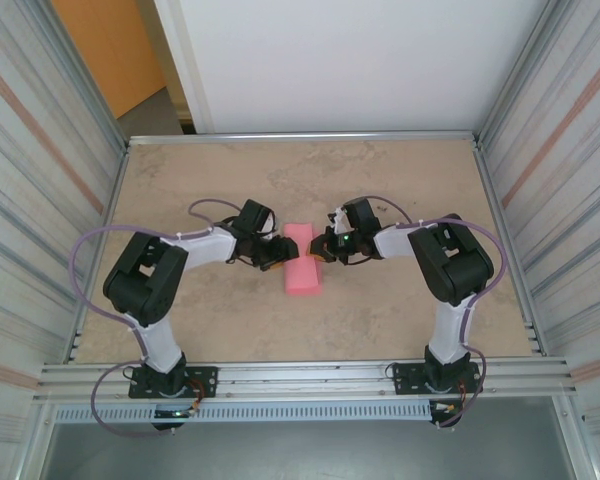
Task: Fold a paper plane with a square sheet of paper (pick it up from the middle)
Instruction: First fold in half a square sheet of paper at the center of the table, then hold the square sheet of paper at the center of the table.
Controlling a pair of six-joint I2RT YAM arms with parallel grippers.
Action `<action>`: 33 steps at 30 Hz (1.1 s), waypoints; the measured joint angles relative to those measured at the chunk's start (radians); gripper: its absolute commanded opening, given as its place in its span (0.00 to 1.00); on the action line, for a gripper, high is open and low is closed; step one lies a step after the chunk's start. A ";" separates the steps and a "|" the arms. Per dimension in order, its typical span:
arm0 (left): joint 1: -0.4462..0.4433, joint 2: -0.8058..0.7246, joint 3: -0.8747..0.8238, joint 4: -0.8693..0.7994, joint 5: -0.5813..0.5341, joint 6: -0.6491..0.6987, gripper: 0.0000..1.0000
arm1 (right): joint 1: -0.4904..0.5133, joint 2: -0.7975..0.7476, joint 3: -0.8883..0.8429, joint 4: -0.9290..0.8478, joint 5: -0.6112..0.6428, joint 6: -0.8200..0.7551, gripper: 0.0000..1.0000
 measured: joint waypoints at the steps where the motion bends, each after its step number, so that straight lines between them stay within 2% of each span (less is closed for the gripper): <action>1: 0.000 0.007 0.006 -0.003 0.000 -0.001 0.50 | -0.003 0.002 0.000 0.000 -0.002 0.000 0.06; 6: 0.002 0.033 0.032 -0.023 -0.004 -0.015 0.41 | -0.003 0.003 0.000 -0.002 -0.007 0.000 0.14; 10: 0.002 0.045 0.048 -0.050 -0.015 -0.019 0.37 | -0.007 0.002 0.000 -0.020 -0.001 -0.002 0.30; 12: 0.002 0.054 0.057 -0.065 -0.015 -0.018 0.37 | -0.014 -0.007 0.000 -0.046 0.009 -0.009 0.33; 23: 0.000 0.105 0.137 -0.174 -0.014 0.050 0.38 | -0.088 -0.214 -0.005 -0.204 0.164 -0.066 0.34; 33: -0.056 0.183 0.280 -0.360 -0.124 0.090 0.43 | -0.090 -0.220 -0.027 -0.281 0.243 -0.083 0.34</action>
